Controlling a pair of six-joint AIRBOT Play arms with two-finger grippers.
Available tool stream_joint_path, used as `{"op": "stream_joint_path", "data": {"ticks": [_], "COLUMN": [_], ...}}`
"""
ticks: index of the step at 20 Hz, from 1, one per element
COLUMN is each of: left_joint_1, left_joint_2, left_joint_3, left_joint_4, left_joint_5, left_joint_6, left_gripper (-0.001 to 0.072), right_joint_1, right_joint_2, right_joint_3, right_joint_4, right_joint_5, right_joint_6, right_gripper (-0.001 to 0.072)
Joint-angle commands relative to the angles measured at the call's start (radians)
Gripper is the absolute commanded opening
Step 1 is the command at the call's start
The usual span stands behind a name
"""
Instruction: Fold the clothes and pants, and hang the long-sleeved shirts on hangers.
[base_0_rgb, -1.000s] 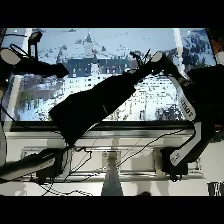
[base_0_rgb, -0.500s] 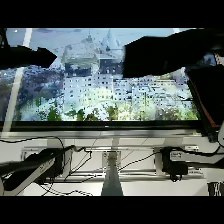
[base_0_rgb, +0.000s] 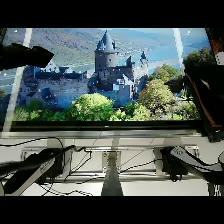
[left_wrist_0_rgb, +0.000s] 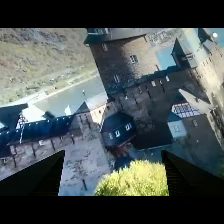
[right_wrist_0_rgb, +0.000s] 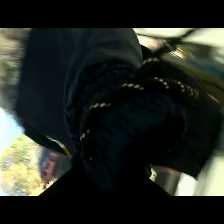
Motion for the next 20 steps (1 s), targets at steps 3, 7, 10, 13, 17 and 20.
{"op": "stream_joint_path", "data": {"ticks": [3,7,10,13,17,20], "left_joint_1": [0.000,0.000,0.000,0.000,0.000,0.000], "left_joint_2": [0.002,0.002,0.002,0.002,0.002,0.002], "left_joint_3": [0.001,0.001,0.001,0.001,0.001,0.001], "left_joint_4": [0.000,0.000,0.000,0.000,0.000,0.000], "left_joint_5": [0.001,0.001,0.001,0.000,0.001,0.001], "left_joint_6": [0.000,0.000,0.000,0.000,0.000,0.000], "left_gripper": [0.0694,0.0694,0.0694,0.0694,0.0694,0.0694], "right_joint_1": [-0.065,-0.065,-0.007,0.164,0.546,0.829], "right_joint_2": [0.018,0.017,0.013,-0.005,-0.029,-0.041], "right_joint_3": [0.000,0.000,0.000,0.000,0.000,0.000], "right_joint_4": [-0.014,-0.010,0.080,0.230,0.264,0.209], "right_joint_5": [0.135,0.112,0.031,-0.023,-0.119,-0.205], "right_joint_6": [0.003,-0.015,-0.181,-0.317,-0.431,-0.574], "right_gripper": [0.0598,0.0681,0.0349,0.0033,0.0033,0.0033]}}
